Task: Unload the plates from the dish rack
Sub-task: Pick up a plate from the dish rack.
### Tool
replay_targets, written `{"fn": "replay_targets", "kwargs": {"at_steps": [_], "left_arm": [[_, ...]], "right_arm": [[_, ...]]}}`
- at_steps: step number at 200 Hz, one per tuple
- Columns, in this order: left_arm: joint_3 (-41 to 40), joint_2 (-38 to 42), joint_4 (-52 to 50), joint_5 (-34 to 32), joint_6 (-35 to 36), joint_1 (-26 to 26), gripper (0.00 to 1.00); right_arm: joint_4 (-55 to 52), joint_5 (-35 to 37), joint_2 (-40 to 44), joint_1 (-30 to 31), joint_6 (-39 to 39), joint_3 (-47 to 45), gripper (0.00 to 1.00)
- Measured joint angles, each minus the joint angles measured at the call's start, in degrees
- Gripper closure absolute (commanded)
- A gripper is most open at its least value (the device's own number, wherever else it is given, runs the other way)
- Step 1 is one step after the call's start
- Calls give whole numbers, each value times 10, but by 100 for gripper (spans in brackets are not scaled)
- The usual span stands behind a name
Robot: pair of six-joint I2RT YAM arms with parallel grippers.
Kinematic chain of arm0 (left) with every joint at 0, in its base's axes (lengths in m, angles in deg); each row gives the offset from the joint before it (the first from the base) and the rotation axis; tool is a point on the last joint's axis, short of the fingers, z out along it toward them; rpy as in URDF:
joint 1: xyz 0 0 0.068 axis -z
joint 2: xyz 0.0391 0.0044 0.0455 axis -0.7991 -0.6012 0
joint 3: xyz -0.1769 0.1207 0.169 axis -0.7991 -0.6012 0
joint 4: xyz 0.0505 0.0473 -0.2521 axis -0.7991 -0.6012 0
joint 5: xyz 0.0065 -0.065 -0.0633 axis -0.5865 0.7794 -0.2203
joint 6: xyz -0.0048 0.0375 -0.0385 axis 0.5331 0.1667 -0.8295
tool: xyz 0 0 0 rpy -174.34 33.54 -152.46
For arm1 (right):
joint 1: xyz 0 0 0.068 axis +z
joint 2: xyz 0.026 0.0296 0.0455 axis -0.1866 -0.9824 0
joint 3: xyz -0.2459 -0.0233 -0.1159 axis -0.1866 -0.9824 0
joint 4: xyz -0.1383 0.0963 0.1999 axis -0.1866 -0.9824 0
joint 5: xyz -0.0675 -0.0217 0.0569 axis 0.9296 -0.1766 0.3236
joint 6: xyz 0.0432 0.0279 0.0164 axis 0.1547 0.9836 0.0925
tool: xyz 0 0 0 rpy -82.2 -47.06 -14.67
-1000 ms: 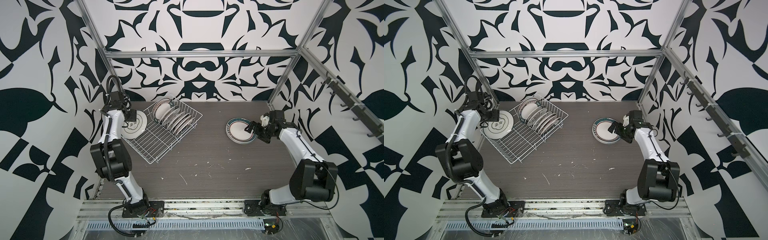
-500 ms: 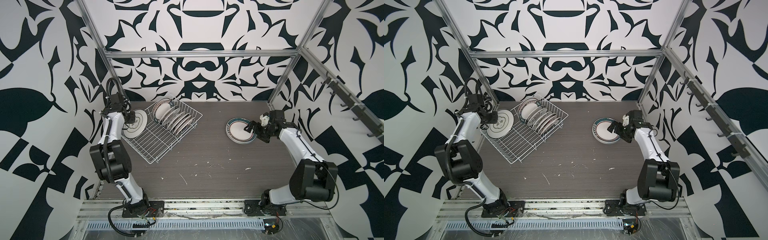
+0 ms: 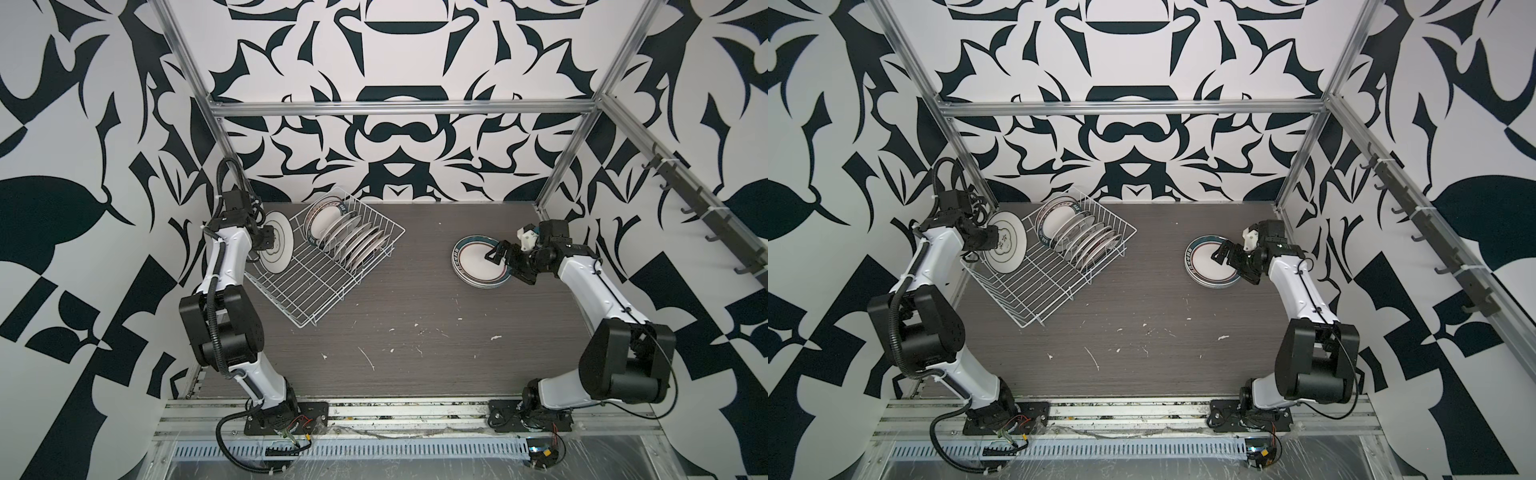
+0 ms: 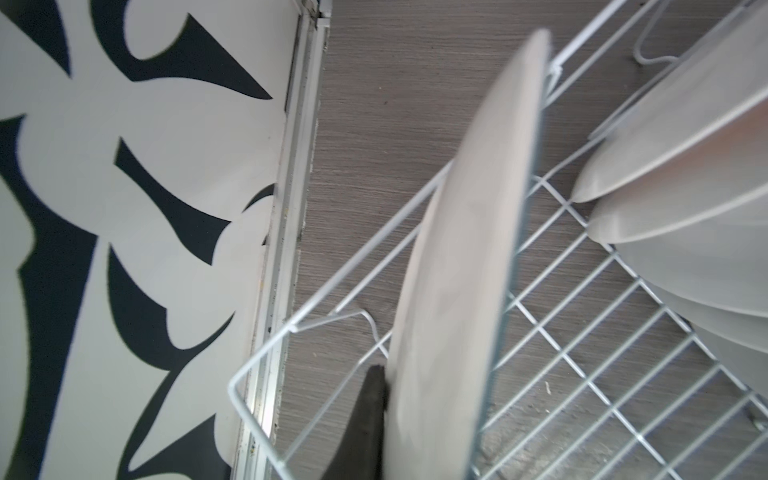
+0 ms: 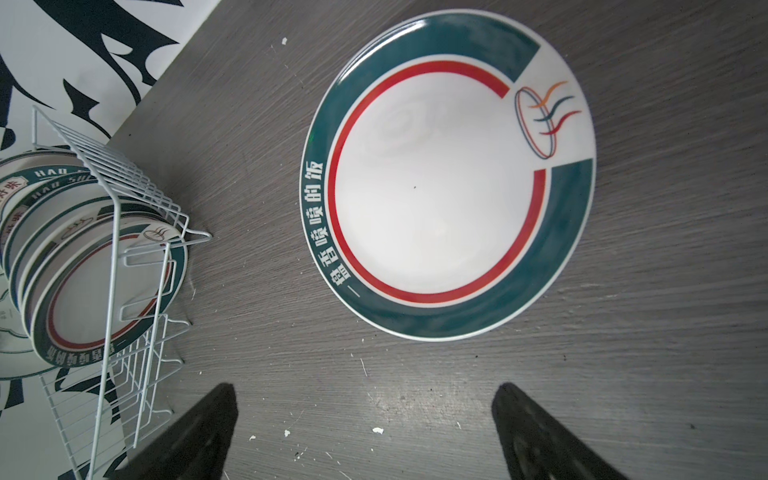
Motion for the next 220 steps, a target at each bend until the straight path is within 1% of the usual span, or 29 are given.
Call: {"fn": "replay_targets", "kwargs": {"at_steps": [42, 88, 114, 162, 175, 188, 202, 220], "left_arm": [[0, 4, -12, -7, -10, 0, 100], [1, 30, -56, -41, -42, -3, 100], [16, 62, -83, -35, -78, -5, 100], [32, 175, -114, 34, -159, -6, 100], [34, 201, -122, 62, -192, -6, 100], [29, 225, -125, 104, -234, -6, 100], [-6, 259, -107, 157, -287, -5, 100], [-88, 314, -74, 219, -359, -1, 100]], "right_arm": [[3, -23, 0, 0, 3, 0, 0], [9, -40, 0, 3, 8, 0, 0], [9, -42, 0, 10, 13, 0, 0], [12, -55, 28, 26, 39, -2, 0], [23, -68, 40, 37, 56, -4, 0], [43, -85, 56, 54, 79, -9, 0], [71, -100, 74, 80, 112, -18, 0], [118, -115, 92, 123, 162, -28, 1]]}}
